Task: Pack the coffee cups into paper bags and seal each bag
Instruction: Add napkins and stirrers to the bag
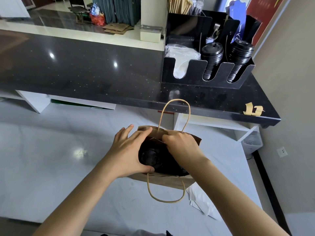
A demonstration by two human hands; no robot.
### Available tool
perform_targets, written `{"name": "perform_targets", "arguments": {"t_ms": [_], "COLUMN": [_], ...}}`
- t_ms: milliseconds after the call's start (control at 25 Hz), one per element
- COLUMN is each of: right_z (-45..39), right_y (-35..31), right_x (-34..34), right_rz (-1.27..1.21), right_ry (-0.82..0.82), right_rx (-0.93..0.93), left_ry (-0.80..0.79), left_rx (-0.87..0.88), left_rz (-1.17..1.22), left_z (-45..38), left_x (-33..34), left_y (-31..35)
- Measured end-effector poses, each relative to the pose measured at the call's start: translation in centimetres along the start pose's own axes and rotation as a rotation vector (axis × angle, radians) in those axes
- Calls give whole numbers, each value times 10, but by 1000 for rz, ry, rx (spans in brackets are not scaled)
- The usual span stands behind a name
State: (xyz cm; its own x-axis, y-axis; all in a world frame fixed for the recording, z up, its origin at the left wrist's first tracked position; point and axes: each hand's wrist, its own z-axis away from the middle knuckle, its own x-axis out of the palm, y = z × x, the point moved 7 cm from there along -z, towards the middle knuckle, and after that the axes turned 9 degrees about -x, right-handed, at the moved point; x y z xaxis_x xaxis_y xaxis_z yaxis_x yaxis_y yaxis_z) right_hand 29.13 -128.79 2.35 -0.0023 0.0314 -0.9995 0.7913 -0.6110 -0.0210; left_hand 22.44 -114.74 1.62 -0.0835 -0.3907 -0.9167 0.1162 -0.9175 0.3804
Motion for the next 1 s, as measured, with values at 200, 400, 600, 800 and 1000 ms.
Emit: {"name": "perform_targets", "arguments": {"t_ms": [200,400,600,800,1000], "right_z": [-8,-5,2,21,53], "right_y": [-2,-1,7,25,46], "right_x": [11,9,0,-11,-37], "right_rz": [25,-61,-88,-161,-400], "right_ry": [-58,-73,-64,5,261], "right_rx": [67,67,88,147,171], "left_ry": [7,-3,8,50,75], "left_rx": [0,-8,23,63,69], "left_rz": [37,77,147,270,266], "left_z": [0,-1,-2,-3,-5], "left_x": [0,1,4,7,6], "left_y": [-2,-4,-3,-2,4]}}
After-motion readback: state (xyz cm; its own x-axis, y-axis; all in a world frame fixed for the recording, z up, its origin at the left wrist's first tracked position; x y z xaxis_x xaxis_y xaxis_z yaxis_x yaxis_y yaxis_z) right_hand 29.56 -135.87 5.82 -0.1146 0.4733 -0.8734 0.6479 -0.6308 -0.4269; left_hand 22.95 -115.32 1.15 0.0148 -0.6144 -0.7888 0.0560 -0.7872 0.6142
